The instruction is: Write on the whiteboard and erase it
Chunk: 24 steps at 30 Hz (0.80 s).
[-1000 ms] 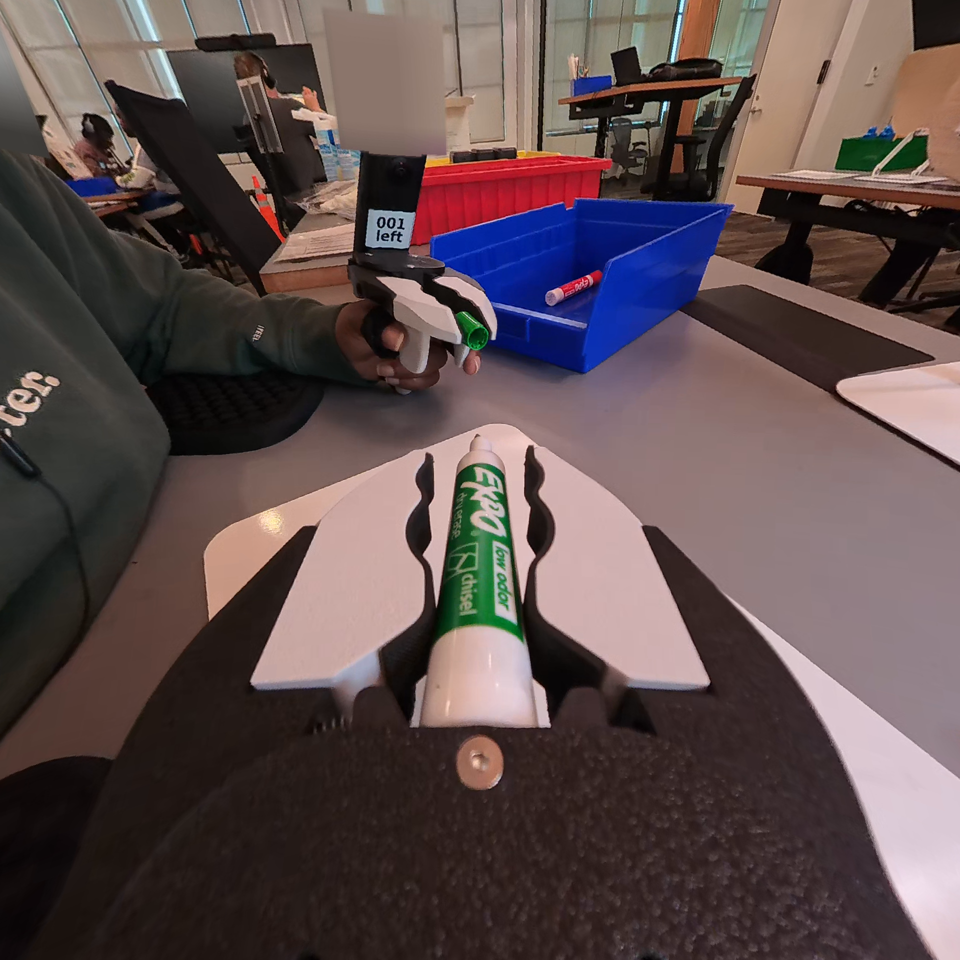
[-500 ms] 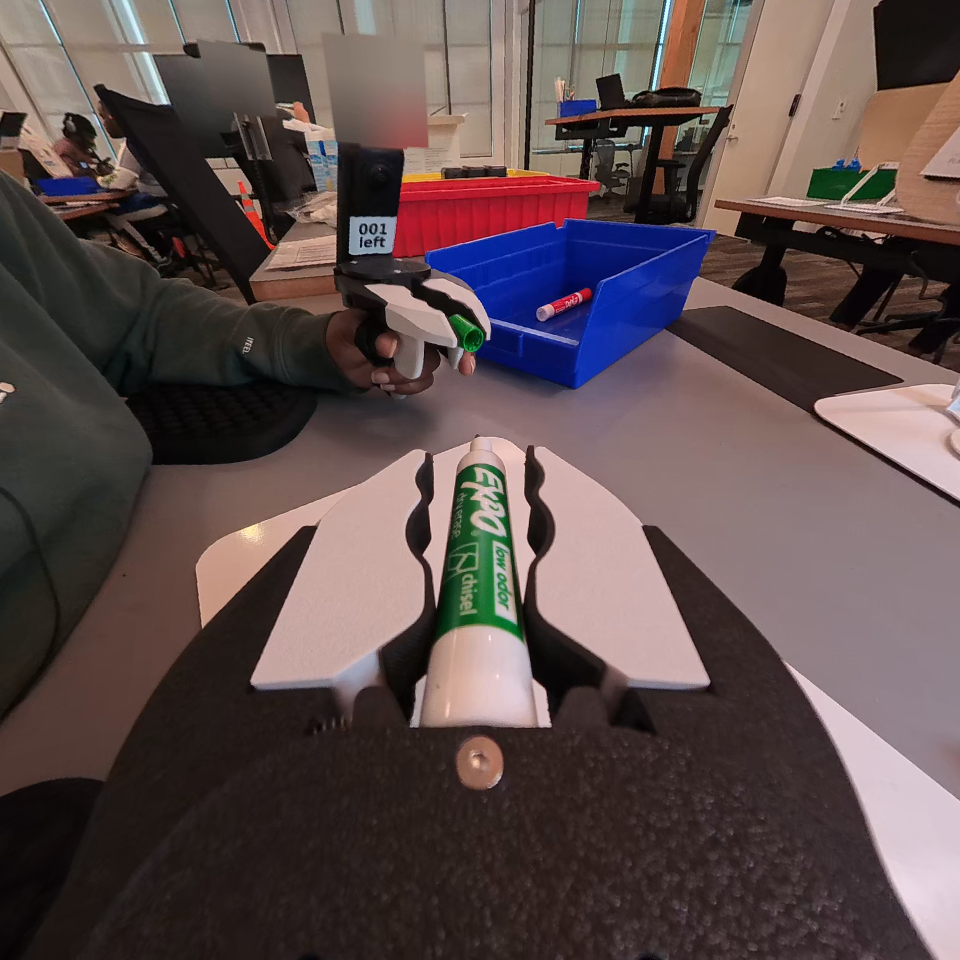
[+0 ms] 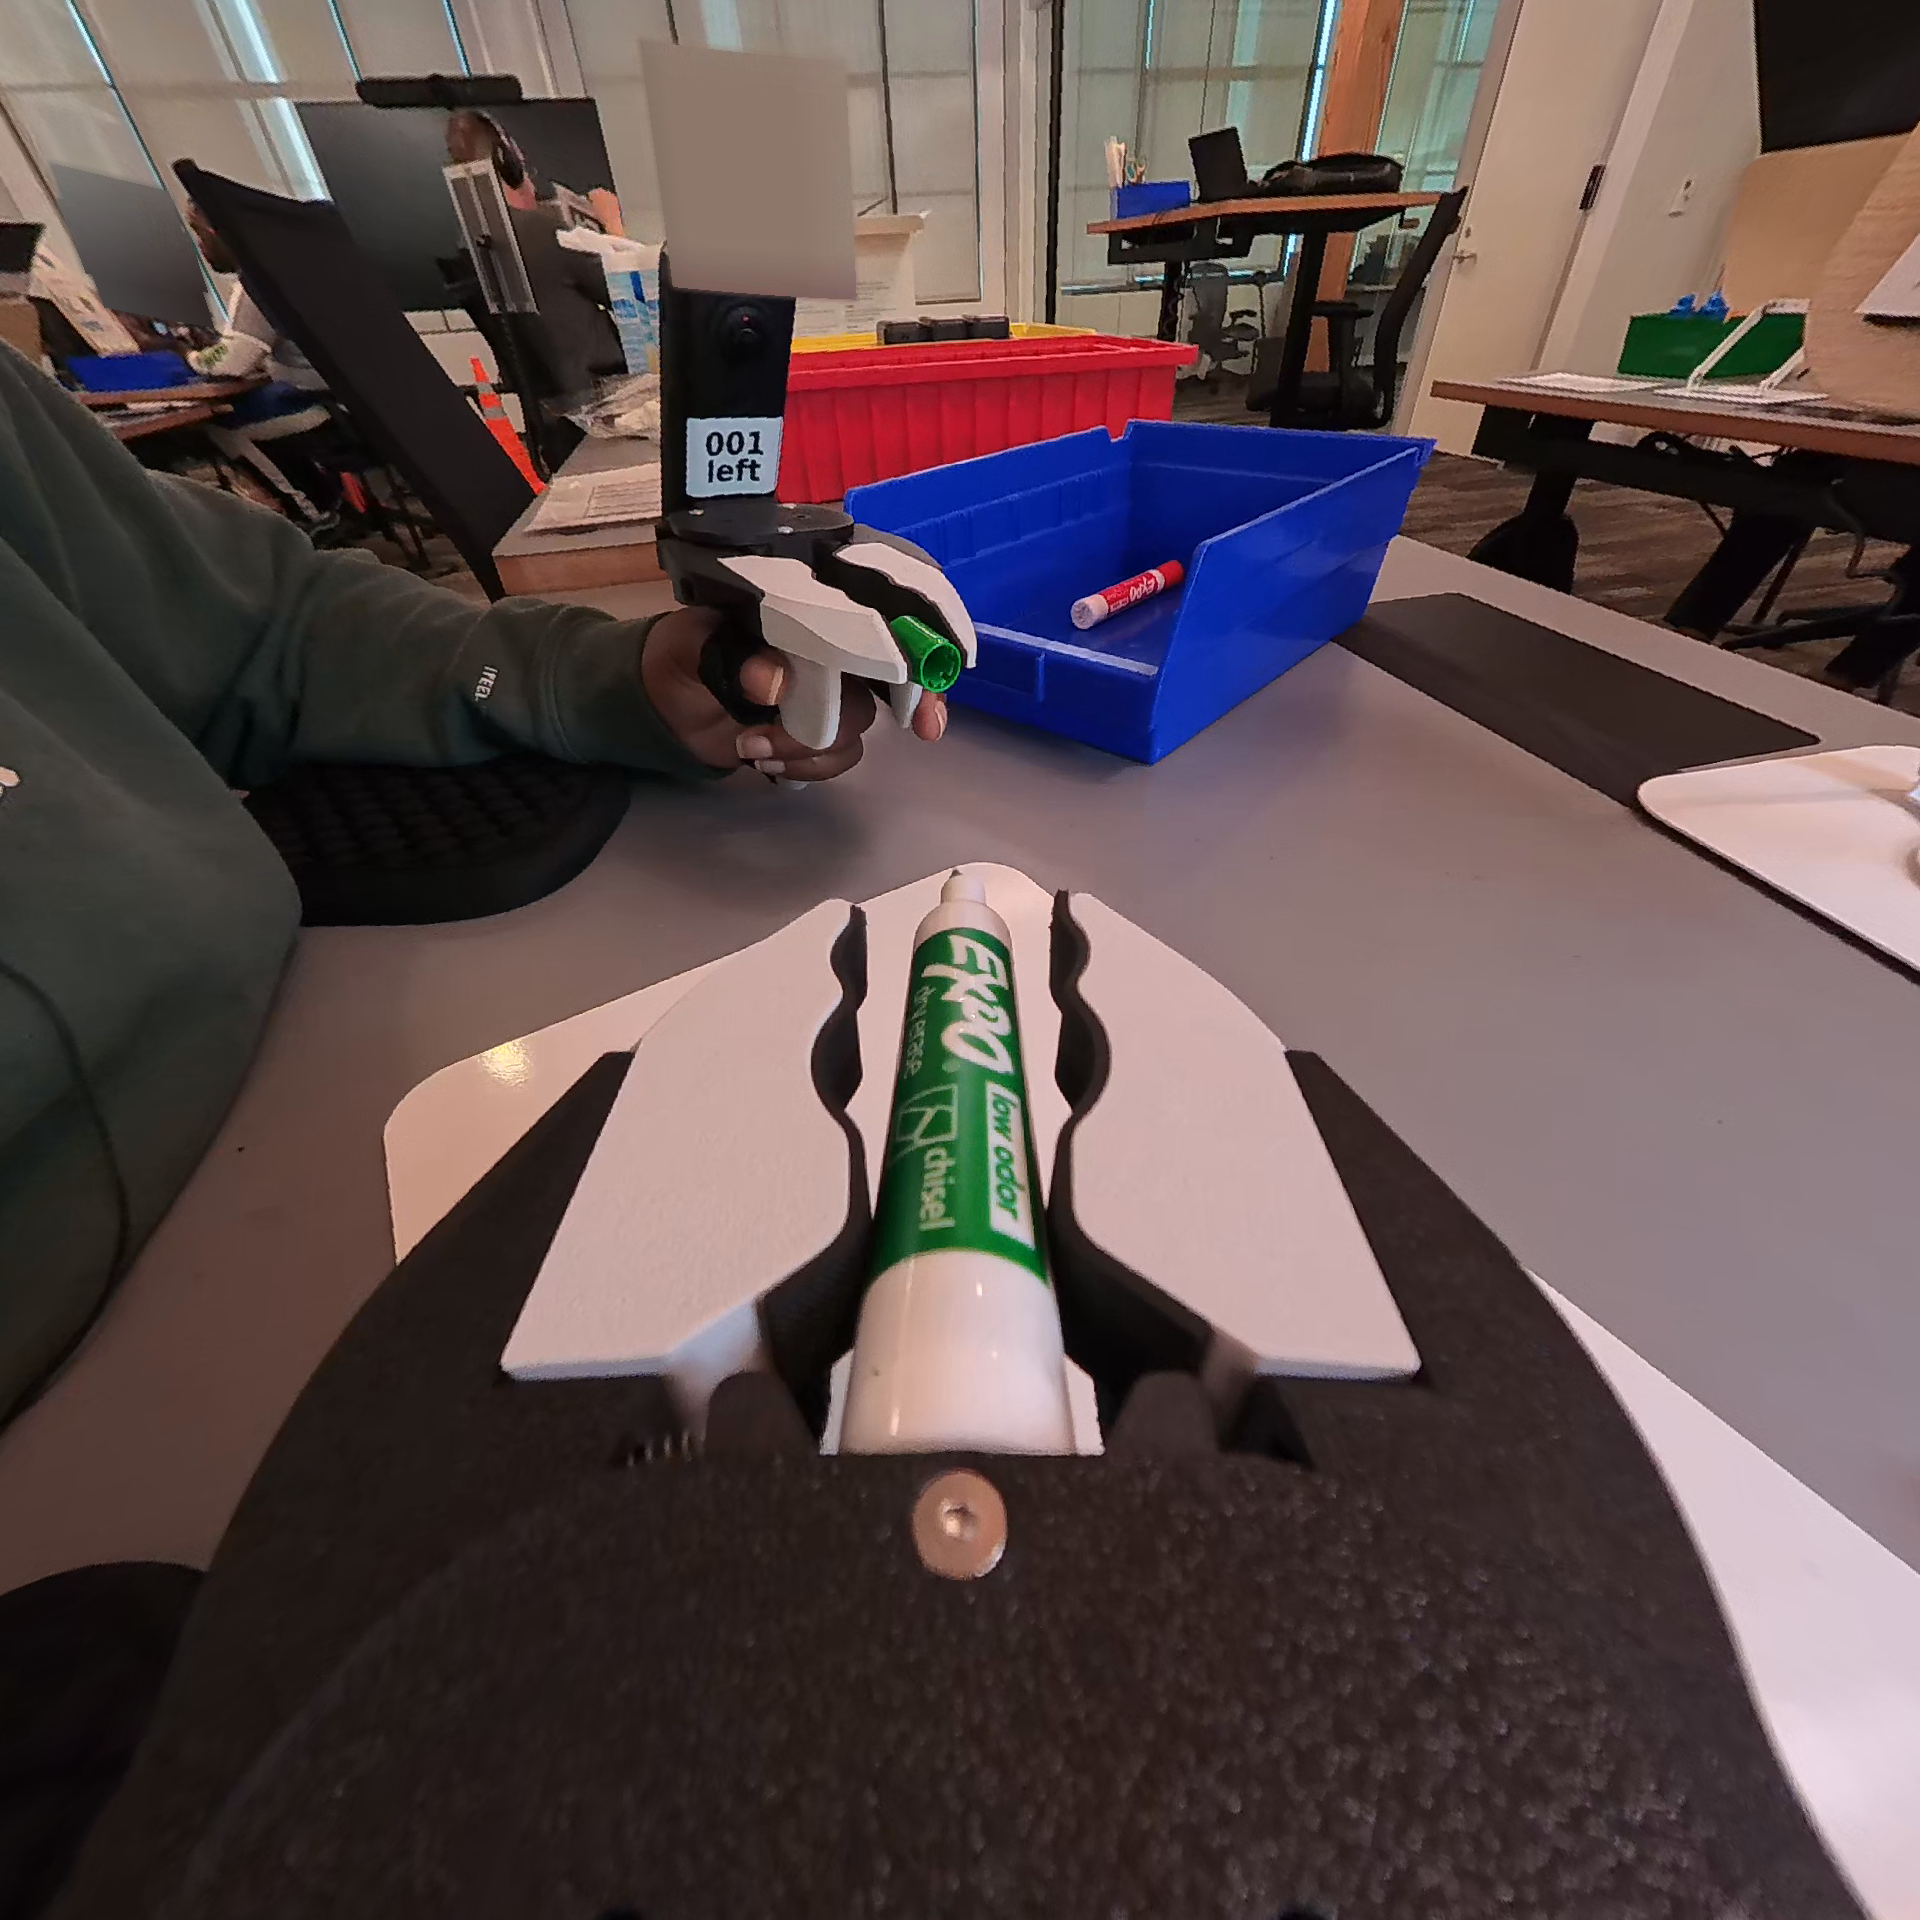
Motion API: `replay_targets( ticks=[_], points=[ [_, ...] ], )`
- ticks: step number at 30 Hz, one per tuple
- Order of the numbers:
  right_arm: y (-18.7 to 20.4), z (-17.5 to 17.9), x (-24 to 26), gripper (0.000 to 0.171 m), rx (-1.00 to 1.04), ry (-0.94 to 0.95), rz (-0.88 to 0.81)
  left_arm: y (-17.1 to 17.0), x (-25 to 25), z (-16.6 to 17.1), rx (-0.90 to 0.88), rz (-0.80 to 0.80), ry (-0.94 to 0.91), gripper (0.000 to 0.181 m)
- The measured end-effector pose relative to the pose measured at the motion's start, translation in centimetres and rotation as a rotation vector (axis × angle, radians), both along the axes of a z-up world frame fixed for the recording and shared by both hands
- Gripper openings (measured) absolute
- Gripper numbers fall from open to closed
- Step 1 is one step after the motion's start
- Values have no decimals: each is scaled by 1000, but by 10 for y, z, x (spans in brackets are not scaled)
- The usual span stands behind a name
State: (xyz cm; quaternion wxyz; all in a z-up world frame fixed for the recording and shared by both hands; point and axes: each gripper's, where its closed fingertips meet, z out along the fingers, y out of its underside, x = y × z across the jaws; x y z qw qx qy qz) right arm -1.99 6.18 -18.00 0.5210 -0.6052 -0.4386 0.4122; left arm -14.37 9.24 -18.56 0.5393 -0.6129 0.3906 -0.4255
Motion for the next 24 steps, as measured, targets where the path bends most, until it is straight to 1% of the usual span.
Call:
replay_targets(
  ticks=[17, 24],
  points=[
    [0, -2, -1, 35, 3, -9, -7, -1, 1, 0, 19, 3, 11, 20],
    [11, -14, 1, 35, -29, -74, -79, -2, 2, -2, 33, 1, 34, 20]
  ],
)
